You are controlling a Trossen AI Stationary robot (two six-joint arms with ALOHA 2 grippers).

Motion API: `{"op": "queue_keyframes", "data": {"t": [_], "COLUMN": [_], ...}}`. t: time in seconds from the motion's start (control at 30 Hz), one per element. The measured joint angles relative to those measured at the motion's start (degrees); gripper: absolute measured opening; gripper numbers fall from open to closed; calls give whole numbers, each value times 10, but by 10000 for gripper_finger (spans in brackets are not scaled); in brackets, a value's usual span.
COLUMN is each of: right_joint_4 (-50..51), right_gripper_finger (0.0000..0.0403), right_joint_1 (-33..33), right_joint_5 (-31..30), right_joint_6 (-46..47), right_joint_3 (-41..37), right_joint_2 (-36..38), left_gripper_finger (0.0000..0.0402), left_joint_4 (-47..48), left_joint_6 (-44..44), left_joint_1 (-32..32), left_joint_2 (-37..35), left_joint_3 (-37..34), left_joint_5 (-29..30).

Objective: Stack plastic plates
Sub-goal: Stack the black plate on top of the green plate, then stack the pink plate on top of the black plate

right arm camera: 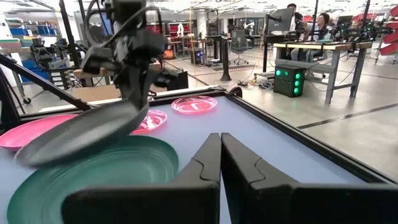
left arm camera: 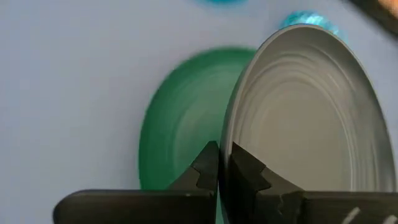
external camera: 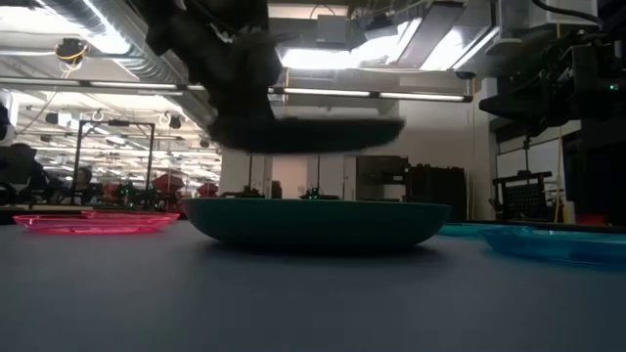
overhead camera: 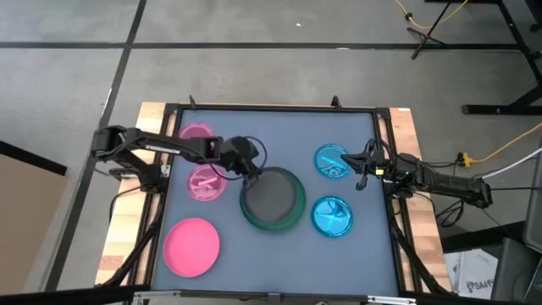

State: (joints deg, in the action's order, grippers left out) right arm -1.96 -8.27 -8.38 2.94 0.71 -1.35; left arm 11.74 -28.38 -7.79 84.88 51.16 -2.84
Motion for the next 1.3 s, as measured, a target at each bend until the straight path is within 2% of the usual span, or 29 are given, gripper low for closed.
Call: {"op": "queue_keyframes", "data": {"t": [0.2,0.53,0.7,1.03,1.17,1.3], "right_joint_4": [2,5,5,6,5,5], "right_gripper_finger": [5,5,5,5,8,38], "right_joint_1": [0,0,0,0,0,0], "right_joint_5": [0,11,11,11,9,4], "right_joint_6": [0,6,14,34,44,72], "right_joint_3": [0,0,0,0,0,0], "right_joint_2": [0,0,0,0,0,0], "left_gripper_finger": [11,14,35,111,124,126], "left_joint_4": [-8,-49,-46,-42,-24,16], "left_joint_6": [0,17,20,37,62,65], "left_joint_1": [12,14,13,7,10,29], "left_joint_2": [58,103,103,97,59,10], "left_joint_3": [0,0,0,0,0,0], "left_joint_5": [35,30,30,19,21,21]}}
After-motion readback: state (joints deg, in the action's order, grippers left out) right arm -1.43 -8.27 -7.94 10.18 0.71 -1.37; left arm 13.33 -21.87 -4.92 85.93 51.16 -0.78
